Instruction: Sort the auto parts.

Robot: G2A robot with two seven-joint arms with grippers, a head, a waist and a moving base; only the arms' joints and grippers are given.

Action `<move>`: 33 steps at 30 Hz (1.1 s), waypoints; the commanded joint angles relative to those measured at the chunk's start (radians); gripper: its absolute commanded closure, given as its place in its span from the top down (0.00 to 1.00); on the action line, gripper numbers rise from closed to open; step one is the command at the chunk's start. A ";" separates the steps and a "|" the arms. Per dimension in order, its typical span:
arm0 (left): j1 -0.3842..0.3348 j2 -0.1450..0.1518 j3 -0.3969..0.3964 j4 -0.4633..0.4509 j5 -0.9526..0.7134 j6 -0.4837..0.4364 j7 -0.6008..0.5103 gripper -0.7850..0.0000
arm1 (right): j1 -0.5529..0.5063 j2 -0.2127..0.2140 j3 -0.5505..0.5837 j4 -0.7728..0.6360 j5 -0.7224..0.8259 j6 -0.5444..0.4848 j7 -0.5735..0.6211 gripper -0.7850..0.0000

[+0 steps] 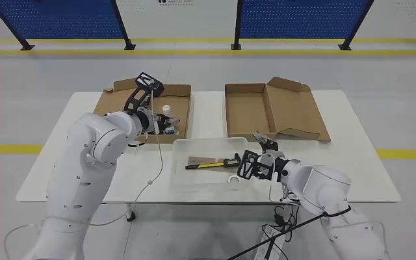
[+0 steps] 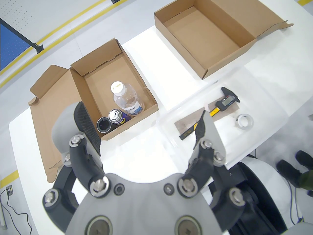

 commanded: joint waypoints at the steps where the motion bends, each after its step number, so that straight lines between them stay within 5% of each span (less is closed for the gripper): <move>1: 0.000 0.000 0.000 0.000 0.000 0.000 0.000 1.00 | 0.012 -0.001 -0.025 -0.008 -0.021 0.000 -0.016 1.00; 4: 0.000 0.000 0.000 0.000 0.000 0.000 0.000 1.00 | 0.044 -0.011 -0.055 0.019 0.008 0.058 0.028 1.00; 18: 0.000 0.000 0.000 0.000 0.000 0.000 0.000 1.00 | 0.393 -0.089 -0.262 0.224 0.467 0.315 0.637 1.00; 33: 0.000 0.000 0.000 0.000 0.000 0.000 0.000 1.00 | 0.446 -0.097 -0.287 0.287 0.510 0.312 0.681 1.00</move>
